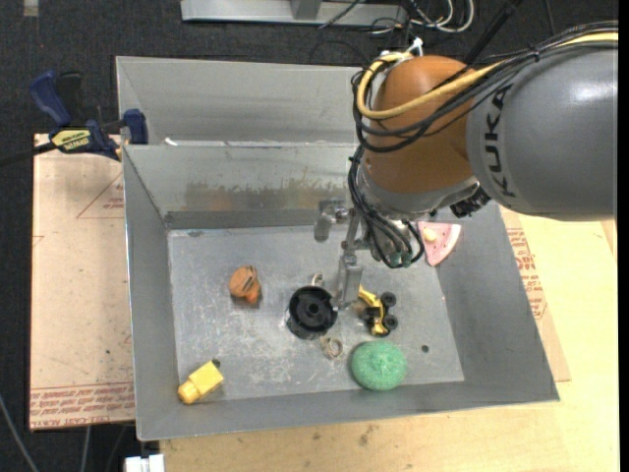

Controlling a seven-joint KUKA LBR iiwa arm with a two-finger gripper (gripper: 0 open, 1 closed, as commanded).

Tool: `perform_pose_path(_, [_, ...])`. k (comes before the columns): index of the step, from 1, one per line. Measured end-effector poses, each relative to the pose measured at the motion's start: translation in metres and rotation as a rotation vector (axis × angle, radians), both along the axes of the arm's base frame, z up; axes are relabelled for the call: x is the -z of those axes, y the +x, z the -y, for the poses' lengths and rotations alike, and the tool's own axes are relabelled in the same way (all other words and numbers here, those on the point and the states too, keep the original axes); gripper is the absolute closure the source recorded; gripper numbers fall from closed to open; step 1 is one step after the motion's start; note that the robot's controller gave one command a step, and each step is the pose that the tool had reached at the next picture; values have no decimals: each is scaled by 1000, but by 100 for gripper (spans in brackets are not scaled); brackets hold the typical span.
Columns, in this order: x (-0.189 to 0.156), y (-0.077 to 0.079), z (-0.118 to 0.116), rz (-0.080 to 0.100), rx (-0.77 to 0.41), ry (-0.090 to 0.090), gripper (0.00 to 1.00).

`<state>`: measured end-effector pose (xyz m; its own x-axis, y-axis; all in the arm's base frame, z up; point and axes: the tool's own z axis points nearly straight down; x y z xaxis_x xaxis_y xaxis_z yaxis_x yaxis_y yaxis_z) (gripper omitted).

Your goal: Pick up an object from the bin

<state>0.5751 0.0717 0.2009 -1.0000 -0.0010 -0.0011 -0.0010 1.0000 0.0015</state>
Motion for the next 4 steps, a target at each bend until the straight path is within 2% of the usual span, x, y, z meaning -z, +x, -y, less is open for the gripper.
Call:
perform_pose_path(1, [37, 1, -13, 6, -81, -1, 0])
perform_pose_path(2, [70, -27, -21, 0, -44, 0, 0])
perform_pose_path(3, [77, -32, -22, -2, -38, 0, 0])
perform_pose_path(4, [82, -26, -33, -3, -218, -1, 0])
